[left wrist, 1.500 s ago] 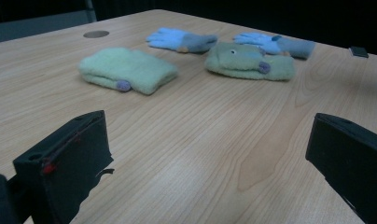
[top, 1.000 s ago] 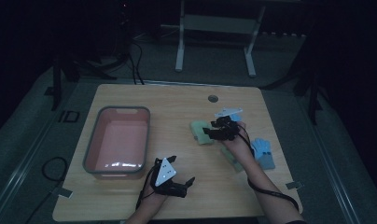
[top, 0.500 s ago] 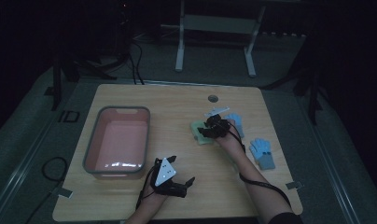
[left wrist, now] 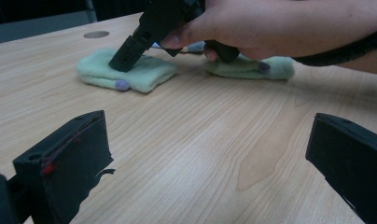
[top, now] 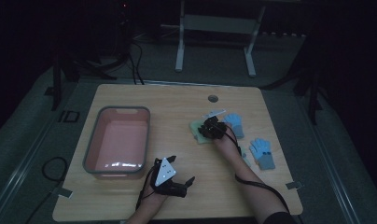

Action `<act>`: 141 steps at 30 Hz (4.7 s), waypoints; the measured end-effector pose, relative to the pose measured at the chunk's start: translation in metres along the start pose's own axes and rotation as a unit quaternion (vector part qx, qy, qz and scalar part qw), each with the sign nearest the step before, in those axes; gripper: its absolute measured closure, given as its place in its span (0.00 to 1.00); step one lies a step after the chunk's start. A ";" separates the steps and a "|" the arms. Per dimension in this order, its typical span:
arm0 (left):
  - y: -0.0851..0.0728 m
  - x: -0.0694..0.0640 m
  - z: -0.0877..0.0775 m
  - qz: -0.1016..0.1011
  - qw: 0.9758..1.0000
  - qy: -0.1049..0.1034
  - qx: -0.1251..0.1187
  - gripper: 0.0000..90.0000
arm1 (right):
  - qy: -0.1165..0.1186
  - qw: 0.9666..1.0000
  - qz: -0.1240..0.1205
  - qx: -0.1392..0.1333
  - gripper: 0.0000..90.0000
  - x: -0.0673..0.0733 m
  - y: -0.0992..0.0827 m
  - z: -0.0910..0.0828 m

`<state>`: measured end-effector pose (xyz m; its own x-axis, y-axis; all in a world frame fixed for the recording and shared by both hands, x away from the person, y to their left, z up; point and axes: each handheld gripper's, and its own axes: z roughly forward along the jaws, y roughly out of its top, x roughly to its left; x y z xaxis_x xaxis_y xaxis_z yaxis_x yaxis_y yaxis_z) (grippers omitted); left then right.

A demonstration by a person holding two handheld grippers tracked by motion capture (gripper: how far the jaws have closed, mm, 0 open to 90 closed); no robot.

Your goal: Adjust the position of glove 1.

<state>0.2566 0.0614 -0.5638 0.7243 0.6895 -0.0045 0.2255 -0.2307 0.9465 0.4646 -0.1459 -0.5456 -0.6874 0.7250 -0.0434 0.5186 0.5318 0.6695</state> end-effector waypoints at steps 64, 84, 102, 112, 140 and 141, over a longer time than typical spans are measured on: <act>0.000 0.000 -0.001 0.003 1.000 0.001 0.000 0.00 | -0.080 0.993 0.070 -0.045 0.68 0.106 -0.087 -0.098; 0.000 0.000 0.000 0.001 1.000 0.000 0.001 0.00 | -0.033 0.997 0.039 -0.064 0.64 0.032 -0.074 -0.131; 0.000 0.000 0.000 0.001 1.000 0.001 0.001 0.00 | -0.017 0.999 -0.005 -0.040 0.57 -0.003 -0.099 -0.147; 0.000 0.000 0.000 0.002 1.000 0.001 0.001 0.00 | -0.002 1.000 0.004 -0.026 0.64 -0.019 -0.113 -0.126; 0.000 -0.001 0.000 0.002 1.000 0.002 0.001 0.00 | -0.090 0.991 0.080 -0.057 0.97 0.006 -0.113 -0.147; 0.000 -0.001 0.000 0.003 1.000 0.002 0.001 0.00 | -0.102 0.989 0.084 -0.063 0.97 0.009 -0.112 -0.153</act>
<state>0.2561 0.0610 -0.5638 0.7226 0.6912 0.0018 0.2233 -0.2358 0.9458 0.3223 -0.2654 -0.5074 -0.4739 0.8782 -0.0640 0.5401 0.3474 0.7666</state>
